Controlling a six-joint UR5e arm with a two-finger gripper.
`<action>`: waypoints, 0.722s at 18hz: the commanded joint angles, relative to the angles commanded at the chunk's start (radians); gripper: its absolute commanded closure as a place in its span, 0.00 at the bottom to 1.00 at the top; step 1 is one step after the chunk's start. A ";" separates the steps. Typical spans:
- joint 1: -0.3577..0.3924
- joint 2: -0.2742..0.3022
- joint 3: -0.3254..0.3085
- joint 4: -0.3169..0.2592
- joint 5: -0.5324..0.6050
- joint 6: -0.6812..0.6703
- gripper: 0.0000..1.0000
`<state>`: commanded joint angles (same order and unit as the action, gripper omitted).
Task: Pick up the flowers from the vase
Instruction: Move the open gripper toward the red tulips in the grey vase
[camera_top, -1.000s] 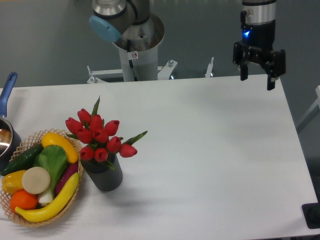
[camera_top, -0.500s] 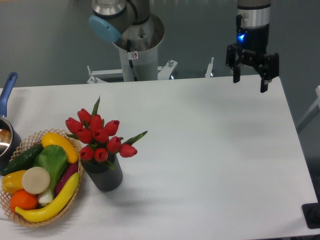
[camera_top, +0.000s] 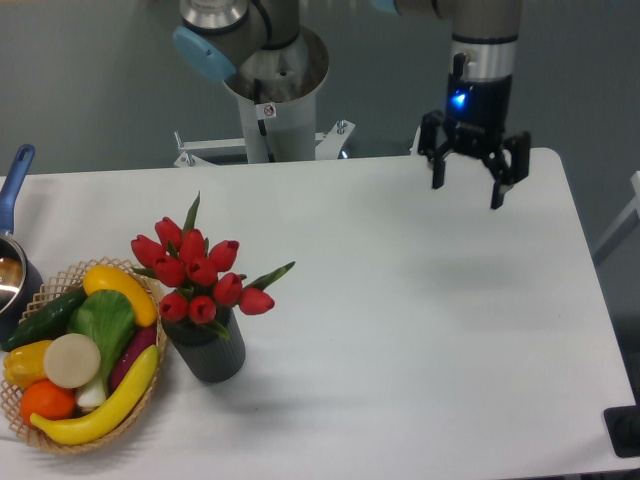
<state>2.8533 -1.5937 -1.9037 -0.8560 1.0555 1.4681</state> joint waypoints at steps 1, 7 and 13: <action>-0.009 -0.005 0.002 0.008 -0.015 -0.002 0.00; -0.120 -0.060 -0.002 0.012 -0.075 -0.121 0.00; -0.190 -0.092 -0.014 0.011 -0.184 -0.134 0.00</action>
<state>2.6631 -1.6857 -1.9174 -0.8452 0.8719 1.3346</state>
